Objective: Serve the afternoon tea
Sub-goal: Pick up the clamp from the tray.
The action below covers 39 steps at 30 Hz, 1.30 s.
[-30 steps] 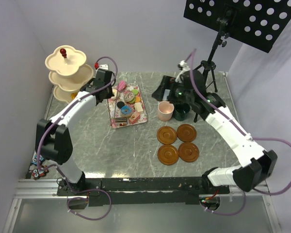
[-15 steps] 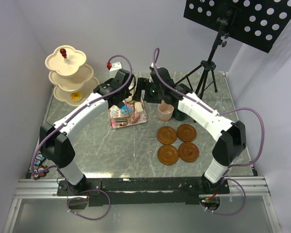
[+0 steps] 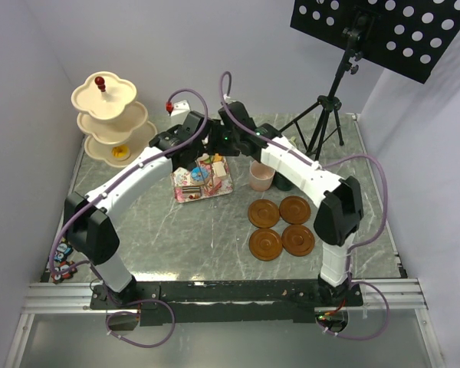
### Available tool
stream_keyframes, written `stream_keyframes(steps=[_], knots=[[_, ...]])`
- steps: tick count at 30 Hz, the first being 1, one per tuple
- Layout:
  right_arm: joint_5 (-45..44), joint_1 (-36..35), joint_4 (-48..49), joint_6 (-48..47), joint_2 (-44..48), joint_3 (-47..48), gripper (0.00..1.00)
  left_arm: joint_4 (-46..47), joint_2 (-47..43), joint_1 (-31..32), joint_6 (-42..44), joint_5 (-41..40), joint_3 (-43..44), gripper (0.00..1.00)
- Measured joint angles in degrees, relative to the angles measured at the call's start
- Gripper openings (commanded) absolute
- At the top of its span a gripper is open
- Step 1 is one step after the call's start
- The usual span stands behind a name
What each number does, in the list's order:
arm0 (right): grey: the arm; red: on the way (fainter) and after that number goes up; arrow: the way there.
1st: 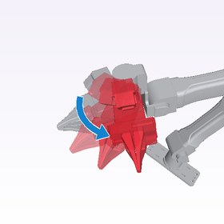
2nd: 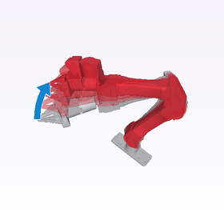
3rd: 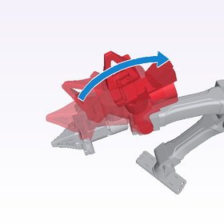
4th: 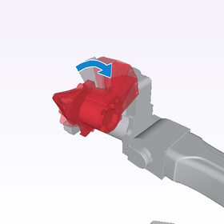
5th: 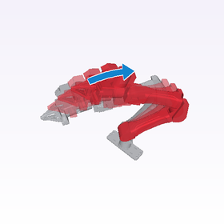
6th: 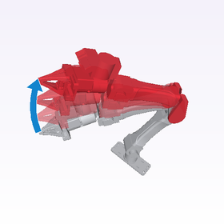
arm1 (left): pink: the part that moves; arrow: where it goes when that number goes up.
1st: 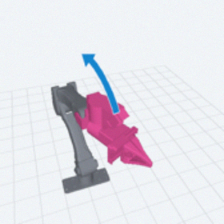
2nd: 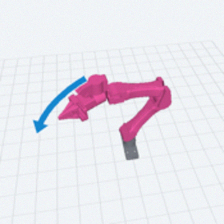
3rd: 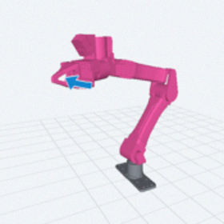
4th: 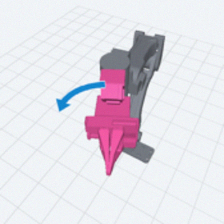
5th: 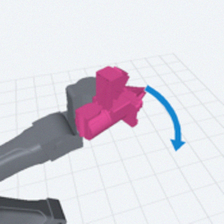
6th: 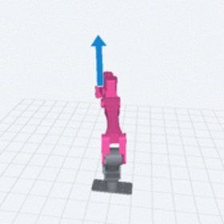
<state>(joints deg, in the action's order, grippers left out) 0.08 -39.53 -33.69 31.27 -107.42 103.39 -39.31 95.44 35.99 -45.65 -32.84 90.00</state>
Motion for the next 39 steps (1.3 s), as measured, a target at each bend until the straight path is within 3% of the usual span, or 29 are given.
stream_keyframes(steps=[4,12,22,34,35,36,39], knots=[[-2.8,-0.9,-1.4,-1.1,-3.5,3.7,0.0,0.1,-0.3,0.2,-0.8,-1.1,0.0,0.01],[-5.7,-0.4,-1.9,0.7,-4.3,2.6,0.0,0.1,-1.4,0.7,-3.2,-3.8,-2.0,0.01],[-7.2,4.2,3.5,11.5,2.4,-8.1,0.0,3.4,-9.8,-7.3,-12.9,1.1,-12.8,0.01],[-7.6,6.5,6.2,17.5,7.2,-12.0,0.0,6.2,-14.1,-9.4,-17.7,3.8,-15.0,0.01],[-6.8,6.5,6.6,17.2,7.2,-12.0,0.02,6.8,-14.0,-9.4,-16.9,4.3,-15.0,0.01],[-6.2,6.6,6.8,16.9,7.2,-12.0,0.12,7.7,-13.7,-9.5,-15.6,5.2,-15.0,0.01],[-4.3,6.6,7.0,14.7,7.2,-11.5,0.52,10.3,-10.8,-9.2,-10.2,7.0,-13.3,0.01]])
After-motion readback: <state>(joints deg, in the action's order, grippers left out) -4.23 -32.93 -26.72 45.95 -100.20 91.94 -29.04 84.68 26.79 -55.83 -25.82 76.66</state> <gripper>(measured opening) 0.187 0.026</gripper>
